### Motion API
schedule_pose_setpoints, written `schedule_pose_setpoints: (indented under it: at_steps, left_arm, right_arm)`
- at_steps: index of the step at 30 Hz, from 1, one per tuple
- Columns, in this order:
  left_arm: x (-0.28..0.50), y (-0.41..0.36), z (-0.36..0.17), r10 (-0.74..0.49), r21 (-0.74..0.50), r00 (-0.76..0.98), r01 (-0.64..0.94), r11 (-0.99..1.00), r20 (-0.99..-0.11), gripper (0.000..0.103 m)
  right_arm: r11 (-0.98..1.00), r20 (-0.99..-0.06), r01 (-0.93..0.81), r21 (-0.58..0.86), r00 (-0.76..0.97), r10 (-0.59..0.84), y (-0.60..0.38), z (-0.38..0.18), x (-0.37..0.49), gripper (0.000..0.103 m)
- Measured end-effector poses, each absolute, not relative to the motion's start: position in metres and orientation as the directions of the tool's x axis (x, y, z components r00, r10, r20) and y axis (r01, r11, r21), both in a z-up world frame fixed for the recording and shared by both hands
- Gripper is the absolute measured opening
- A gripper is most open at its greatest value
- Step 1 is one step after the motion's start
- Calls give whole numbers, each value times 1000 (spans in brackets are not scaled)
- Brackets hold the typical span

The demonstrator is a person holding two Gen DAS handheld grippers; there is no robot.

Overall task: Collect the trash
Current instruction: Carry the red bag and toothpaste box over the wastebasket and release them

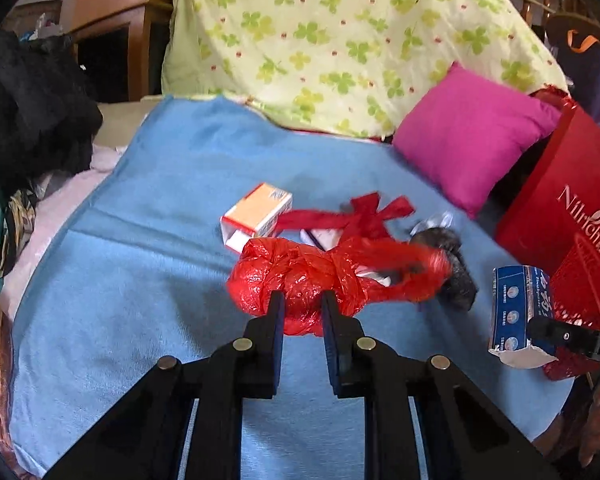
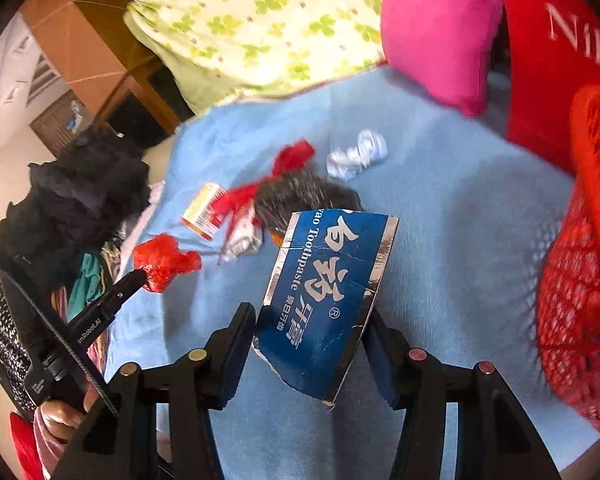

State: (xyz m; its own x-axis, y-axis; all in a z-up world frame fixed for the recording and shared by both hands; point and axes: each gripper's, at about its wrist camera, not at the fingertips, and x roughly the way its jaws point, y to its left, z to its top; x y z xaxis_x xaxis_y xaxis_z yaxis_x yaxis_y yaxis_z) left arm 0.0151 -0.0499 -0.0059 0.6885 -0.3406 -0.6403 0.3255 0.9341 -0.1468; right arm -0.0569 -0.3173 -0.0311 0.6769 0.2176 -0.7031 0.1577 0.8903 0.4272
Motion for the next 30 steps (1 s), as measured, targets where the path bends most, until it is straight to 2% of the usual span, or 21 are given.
schedule_pose_setpoints:
  at_steps: [4,15,30]
  left_arm:
    - [0,-61,12,-332,-115,729,333,936,-599,19]
    - [-57,-106,47,-236,17,807,292,956,-541,19]
    - [-116,-182,91,-249,144,848,351,925,-467,19]
  right_arm:
    - [911,-654,131,390,736,174,-312,-10,-65,57]
    - [950,-442,86,299,895,58,-317,43,-118,57]
    - [920,-309,157,358,950,-42,-369,61,-189,57]
